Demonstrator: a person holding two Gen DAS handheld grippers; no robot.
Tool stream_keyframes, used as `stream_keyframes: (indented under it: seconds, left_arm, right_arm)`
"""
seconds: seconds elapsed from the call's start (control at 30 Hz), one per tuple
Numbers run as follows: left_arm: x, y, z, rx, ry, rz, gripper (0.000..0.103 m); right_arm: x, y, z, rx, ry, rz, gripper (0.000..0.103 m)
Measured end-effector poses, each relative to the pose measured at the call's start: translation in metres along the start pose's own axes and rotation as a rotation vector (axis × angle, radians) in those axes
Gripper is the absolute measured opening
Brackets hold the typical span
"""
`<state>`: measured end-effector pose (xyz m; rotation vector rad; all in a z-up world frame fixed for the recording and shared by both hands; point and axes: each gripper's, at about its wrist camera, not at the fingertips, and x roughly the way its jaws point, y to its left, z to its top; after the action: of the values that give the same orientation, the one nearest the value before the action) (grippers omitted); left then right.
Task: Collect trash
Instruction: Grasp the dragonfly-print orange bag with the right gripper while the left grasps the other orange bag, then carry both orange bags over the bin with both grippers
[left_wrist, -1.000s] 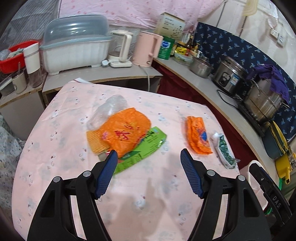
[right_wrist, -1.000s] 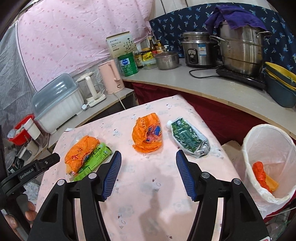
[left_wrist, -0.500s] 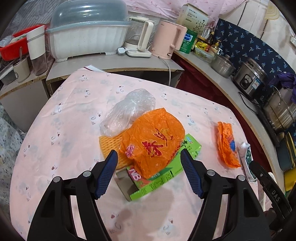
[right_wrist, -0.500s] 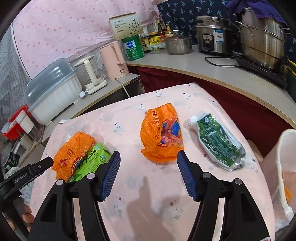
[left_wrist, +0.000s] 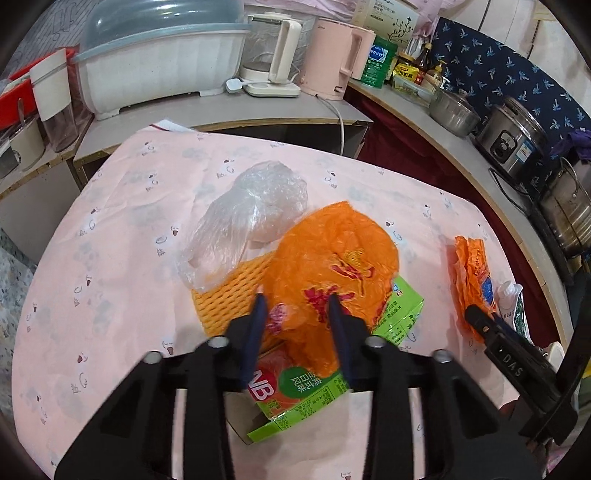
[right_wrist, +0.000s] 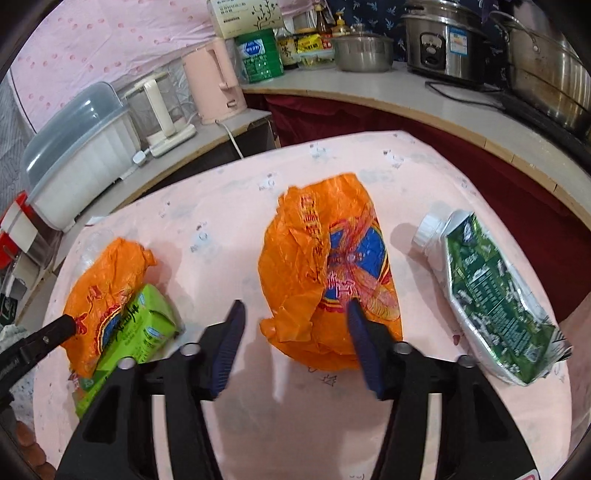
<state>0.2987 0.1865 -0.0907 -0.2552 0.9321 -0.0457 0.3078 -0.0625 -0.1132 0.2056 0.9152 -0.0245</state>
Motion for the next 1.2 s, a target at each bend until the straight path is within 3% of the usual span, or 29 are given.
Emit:
stream_keyframes:
  seconds: [0.03, 0.07, 0.17, 0.67, 1.2]
  left_arm:
    - [0.000, 0.001, 0.000, -0.002, -0.004, 0.002, 0.021]
    - [-0.001, 0.001, 0.000, -0.001, -0.006, 0.001, 0.020]
    - [-0.007, -0.001, -0.002, 0.006, -0.019, 0.001, 0.016]
    - [-0.069, -0.025, -0.013, 0.034, -0.103, -0.047, 0.014]
    - [-0.148, -0.095, -0.040, 0.157, -0.193, -0.179, 0.014]
  right_arm:
    - [0.003, -0.001, -0.003, -0.002, 0.012, -0.001, 0.028]
    - [0.004, -0.001, -0.005, -0.001, 0.015, 0.000, 0.023]
    - [0.000, -0.003, -0.011, 0.001, 0.003, 0.004, 0.015]
    - [-0.074, -0.007, -0.023, 0.021, -0.092, 0.057, 0.013]
    - [-0.169, -0.042, -0.038, 0.077, -0.228, 0.057, 0.013]
